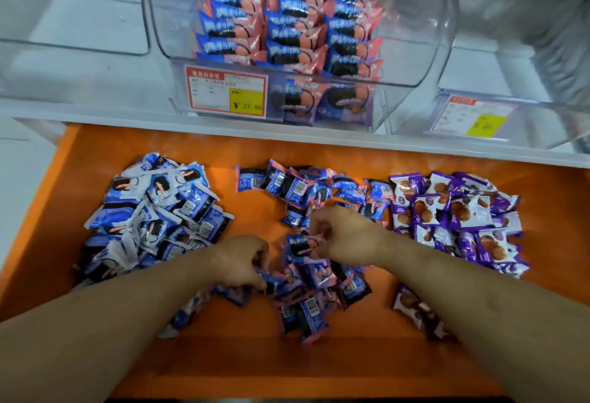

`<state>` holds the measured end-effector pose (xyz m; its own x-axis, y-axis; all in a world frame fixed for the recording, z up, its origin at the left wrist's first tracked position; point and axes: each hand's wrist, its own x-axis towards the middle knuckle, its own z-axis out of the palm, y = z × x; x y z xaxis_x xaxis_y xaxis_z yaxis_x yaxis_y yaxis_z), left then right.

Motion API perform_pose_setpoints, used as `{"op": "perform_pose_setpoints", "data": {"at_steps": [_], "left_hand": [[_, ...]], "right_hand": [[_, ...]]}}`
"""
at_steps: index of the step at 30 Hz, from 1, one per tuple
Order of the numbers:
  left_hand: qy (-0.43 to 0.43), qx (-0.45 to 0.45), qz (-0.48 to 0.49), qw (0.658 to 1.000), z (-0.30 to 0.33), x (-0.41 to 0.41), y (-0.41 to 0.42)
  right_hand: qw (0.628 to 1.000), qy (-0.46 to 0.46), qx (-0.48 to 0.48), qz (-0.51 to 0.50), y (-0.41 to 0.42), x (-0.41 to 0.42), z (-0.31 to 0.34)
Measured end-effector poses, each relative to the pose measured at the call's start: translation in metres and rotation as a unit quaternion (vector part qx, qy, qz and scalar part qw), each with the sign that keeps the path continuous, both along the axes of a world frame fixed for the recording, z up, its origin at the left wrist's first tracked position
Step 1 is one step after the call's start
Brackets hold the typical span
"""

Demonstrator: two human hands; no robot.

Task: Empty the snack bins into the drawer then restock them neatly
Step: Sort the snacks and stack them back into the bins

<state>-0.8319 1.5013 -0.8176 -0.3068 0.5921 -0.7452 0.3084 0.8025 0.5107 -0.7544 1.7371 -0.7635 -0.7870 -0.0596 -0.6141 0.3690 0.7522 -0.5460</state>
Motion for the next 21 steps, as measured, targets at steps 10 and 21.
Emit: {"op": "perform_pose_setpoints", "data": {"at_steps": [10,21], "left_hand": [[-0.062,0.178,0.202,0.961,0.184,-0.026,0.015],[0.151,0.362,0.256,0.884,0.322,-0.030,0.055]], "right_hand": [[0.988,0.143,-0.039,-0.047,0.013,-0.002,0.176],[0.873,0.387,-0.142,-0.259,0.056,0.008,0.282]]}}
